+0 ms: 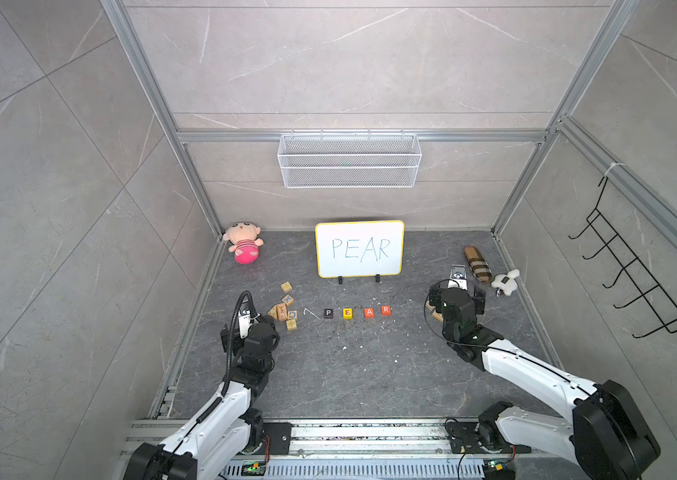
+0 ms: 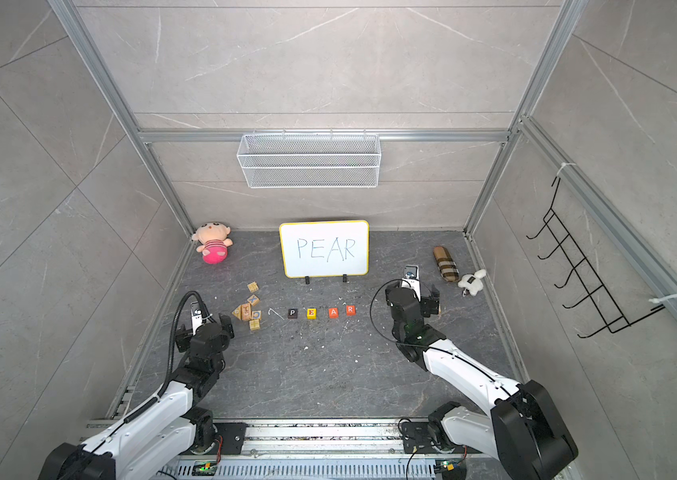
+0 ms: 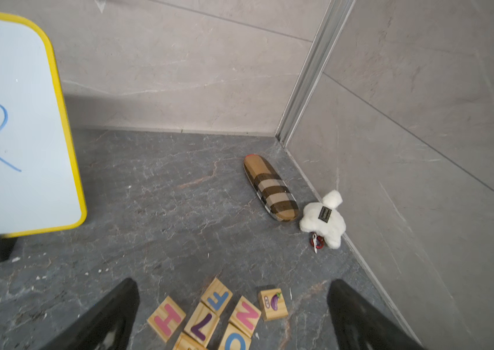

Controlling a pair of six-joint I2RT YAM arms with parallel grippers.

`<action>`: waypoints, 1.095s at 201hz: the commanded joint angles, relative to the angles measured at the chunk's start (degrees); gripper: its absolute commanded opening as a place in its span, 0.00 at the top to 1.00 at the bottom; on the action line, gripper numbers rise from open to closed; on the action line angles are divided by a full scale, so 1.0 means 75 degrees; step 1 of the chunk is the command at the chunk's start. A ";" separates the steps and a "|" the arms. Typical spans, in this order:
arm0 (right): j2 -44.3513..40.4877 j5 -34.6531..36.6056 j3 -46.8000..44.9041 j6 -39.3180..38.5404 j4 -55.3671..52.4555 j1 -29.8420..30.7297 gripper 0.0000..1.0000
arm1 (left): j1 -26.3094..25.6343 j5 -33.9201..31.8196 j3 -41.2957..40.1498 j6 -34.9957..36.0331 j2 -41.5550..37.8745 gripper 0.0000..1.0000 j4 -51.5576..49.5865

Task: Spell the uppercase word “pear” with letter blocks
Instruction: Reset both arms

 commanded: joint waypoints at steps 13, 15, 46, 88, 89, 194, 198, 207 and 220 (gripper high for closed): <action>0.0561 0.0232 -0.0640 -0.0091 0.1225 -0.0441 0.01 | 0.0240 -0.0066 -0.0022 0.0589 0.0481 0.01 0.1372; 0.0570 0.0214 -0.0641 -0.0071 0.1218 -0.0480 0.01 | 0.0260 -0.0042 -0.0031 0.0582 0.0494 0.01 0.1423; 0.1005 0.0151 -0.1038 -0.0072 0.2198 -0.0715 0.01 | 0.0660 0.0603 -0.0307 0.0323 0.0616 0.01 0.2327; 0.1667 0.0078 -0.1460 -0.0554 0.3923 -0.0772 0.01 | 0.1067 0.1329 -0.0452 0.0314 0.1251 0.01 0.3519; 0.1678 0.0070 -0.1472 -0.0567 0.3977 -0.0783 0.01 | 0.1068 0.1364 -0.0454 0.0336 0.1273 0.01 0.3568; 0.2358 -0.0757 -0.1451 -0.0793 0.4468 -0.0908 0.01 | 0.1671 0.2746 -0.0507 0.0752 0.3849 0.01 0.6727; 0.2358 -0.0771 -0.1453 -0.0792 0.4476 -0.0907 0.01 | 0.1675 0.2778 -0.0463 0.0774 0.3943 0.01 0.6783; 0.2358 -0.0811 -0.1450 -0.0805 0.4465 -0.0919 0.01 | 0.1677 0.2885 -0.0424 0.0837 0.4005 0.01 0.6808; 0.2329 -0.1022 -0.1486 -0.0855 0.4477 -0.0933 0.01 | 0.1698 0.3030 -0.0372 0.0828 0.3875 0.01 0.6488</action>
